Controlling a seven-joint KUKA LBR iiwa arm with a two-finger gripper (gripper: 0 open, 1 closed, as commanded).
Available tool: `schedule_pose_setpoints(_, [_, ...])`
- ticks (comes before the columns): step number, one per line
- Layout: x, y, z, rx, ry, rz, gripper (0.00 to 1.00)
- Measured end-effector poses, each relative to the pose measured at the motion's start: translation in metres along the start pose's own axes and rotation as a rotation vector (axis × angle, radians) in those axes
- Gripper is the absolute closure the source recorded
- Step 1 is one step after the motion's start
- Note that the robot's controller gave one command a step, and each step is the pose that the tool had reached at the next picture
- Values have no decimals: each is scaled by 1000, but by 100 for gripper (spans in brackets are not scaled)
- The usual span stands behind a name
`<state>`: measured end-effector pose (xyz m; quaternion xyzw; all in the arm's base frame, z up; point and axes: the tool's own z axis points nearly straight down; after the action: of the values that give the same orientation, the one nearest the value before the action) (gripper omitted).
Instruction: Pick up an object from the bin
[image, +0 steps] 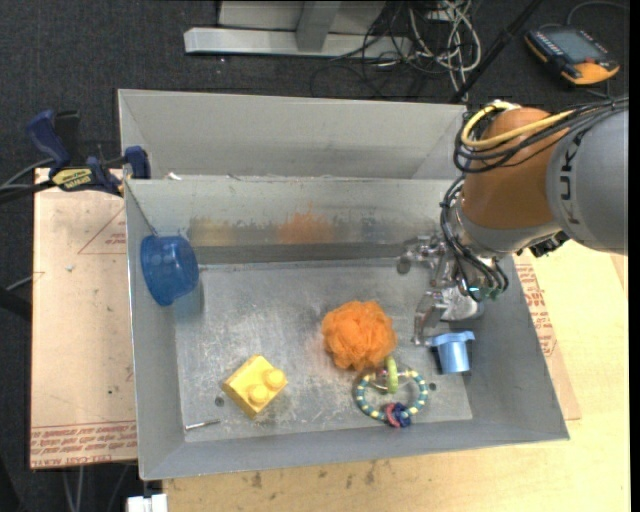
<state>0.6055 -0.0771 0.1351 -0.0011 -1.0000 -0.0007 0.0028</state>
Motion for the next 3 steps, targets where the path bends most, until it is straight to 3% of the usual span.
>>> schedule_pose_setpoints(1, [-2,0,-4,1,-7,-2,0])
schedule_pose_setpoints(2, [18,57,44,2,-12,-24,0])
schedule_pose_setpoints(3, [21,82,23,-1,1,-83,0])
